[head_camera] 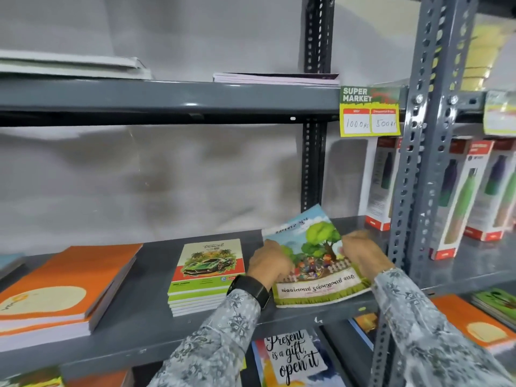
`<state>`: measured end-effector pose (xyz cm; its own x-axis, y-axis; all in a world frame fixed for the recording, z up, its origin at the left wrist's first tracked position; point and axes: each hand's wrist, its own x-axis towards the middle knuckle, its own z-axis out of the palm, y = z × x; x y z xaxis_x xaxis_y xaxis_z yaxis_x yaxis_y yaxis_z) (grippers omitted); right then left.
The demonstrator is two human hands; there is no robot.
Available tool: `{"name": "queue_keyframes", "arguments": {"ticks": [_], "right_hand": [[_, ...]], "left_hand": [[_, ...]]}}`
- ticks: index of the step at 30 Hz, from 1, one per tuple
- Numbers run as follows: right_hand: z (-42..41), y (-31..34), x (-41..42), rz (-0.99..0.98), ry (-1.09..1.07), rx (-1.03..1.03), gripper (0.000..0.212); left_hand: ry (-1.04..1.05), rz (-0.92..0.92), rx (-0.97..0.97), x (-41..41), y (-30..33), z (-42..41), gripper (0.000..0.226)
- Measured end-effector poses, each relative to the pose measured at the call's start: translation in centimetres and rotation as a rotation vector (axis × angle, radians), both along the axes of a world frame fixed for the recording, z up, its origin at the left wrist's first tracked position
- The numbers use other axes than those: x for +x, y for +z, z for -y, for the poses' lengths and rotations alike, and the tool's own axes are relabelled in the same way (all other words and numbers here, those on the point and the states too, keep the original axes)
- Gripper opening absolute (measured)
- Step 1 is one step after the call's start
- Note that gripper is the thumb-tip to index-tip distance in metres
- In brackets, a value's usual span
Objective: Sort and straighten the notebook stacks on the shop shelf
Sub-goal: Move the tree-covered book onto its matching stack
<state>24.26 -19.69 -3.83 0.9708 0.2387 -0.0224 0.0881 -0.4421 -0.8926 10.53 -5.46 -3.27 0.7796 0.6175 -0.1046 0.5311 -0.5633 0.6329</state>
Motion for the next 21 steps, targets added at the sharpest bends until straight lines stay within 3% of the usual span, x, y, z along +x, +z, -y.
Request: {"name": "queue_keyframes", "arguments": {"ticks": [4, 10, 15, 19, 21], "right_hand": [[0.3, 1.9, -1.5, 0.087, -0.035, 0.19, 0.023], [-4.7, 5.5, -9.4, 0.06, 0.092, 0.463, 0.018], [-14.4, 6.3, -18.9, 0.042, 0.275, 0.58, 0.025], [-24.5, 5.5, -27.9, 0.043, 0.428, 0.531, 0.027], [-29.3, 4.7, -32.3, 0.046, 0.498, 0.468, 0.017]], "left_hand": [[0.043, 0.481, -0.2, -1.8, -0.2, -2.2, 0.028], [0.082, 0.884, -0.295, -11.1, 3.1, -6.9, 0.053], [0.204, 1.054, -0.249, -22.0, 3.7, -15.7, 0.053], [0.374, 1.099, -0.115, -32.9, 3.0, -24.2, 0.052], [0.44, 1.084, -0.043, -38.0, 2.4, -28.1, 0.05]]}}
